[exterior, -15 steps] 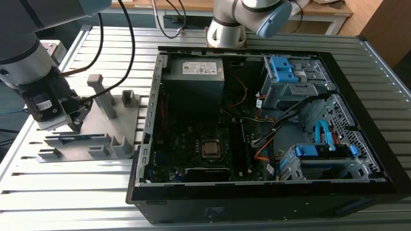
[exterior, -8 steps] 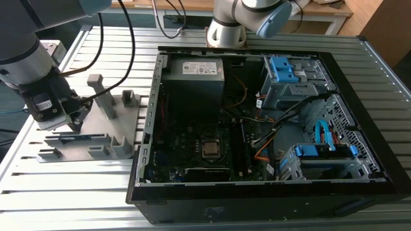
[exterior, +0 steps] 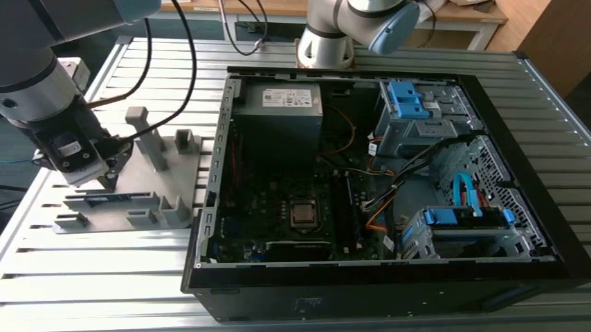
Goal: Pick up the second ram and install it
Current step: 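Pick up the second ram and move it above second insertion slot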
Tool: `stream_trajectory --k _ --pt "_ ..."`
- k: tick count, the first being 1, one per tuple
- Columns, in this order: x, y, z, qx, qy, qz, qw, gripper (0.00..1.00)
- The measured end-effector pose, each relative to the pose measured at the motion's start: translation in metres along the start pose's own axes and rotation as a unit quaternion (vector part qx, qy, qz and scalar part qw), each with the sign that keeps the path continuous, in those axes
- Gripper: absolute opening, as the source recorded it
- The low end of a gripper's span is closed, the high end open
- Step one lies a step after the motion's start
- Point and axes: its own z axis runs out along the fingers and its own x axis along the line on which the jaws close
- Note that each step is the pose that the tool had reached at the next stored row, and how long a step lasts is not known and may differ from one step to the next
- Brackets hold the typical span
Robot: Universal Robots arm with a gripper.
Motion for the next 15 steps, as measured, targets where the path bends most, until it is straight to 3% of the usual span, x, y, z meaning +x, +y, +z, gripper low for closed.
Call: stream_trajectory --k 8,11,15 --pt "0.0000 0.0000 0.0000 0.0000 0.0025 -0.059 0.9982 0.10" --pt "0.0000 0.0000 -0.0001 0.0000 0.0035 -0.080 0.9968 0.10" --pt "0.0000 0.0000 -0.0001 0.0001 0.0047 -0.110 0.9939 0.10"
